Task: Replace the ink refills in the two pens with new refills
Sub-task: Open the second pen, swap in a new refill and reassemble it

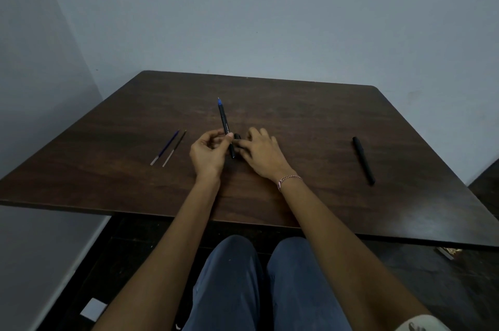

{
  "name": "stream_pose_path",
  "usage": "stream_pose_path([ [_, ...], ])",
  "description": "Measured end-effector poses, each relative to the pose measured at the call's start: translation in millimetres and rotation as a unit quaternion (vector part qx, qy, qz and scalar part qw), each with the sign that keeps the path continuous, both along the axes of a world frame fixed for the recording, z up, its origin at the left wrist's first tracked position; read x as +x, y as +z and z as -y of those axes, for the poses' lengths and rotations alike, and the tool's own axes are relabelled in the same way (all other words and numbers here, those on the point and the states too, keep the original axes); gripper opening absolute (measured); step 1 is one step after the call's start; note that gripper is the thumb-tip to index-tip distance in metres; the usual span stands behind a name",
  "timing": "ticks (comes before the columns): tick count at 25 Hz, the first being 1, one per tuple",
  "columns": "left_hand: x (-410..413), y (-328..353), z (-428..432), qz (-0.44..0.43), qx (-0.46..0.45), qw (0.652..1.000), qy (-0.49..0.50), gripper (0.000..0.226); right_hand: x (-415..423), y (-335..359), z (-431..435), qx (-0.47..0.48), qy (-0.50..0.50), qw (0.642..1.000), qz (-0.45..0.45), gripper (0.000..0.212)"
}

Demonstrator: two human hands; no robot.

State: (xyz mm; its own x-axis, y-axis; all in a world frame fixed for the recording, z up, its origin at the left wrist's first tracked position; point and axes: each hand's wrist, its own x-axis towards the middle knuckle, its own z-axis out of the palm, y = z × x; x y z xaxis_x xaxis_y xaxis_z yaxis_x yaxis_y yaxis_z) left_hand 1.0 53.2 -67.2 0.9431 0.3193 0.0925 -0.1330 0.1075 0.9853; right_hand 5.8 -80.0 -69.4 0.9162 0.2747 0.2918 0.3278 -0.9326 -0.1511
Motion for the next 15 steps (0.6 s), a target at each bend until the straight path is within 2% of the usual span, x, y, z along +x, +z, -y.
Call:
stream_pose_path([
  [7,-3.2,1.7,2.6,0.000,0.035,0.999,-0.022,0.015,-2.2,-1.3,0.0,0.026,-0.026,0.999,0.011,0.030],
  [10,-3.8,2.8,3.9,0.000,0.059,0.997,-0.050,0.015,-0.6,-1.4,5.3,0.124,-0.051,0.991,0.016,0.019],
  [12,-6.0,4.4,4.7,-0.010,0.081,0.994,-0.070,0.019,-1.1,-1.0,12.0,0.257,-0.086,0.963,0.003,0.008],
  [15,-5.9,5.3,5.3,-0.016,0.107,0.990,-0.089,0.022,-5.4,1.6,22.5,0.477,-0.151,0.866,-0.017,0.016],
])
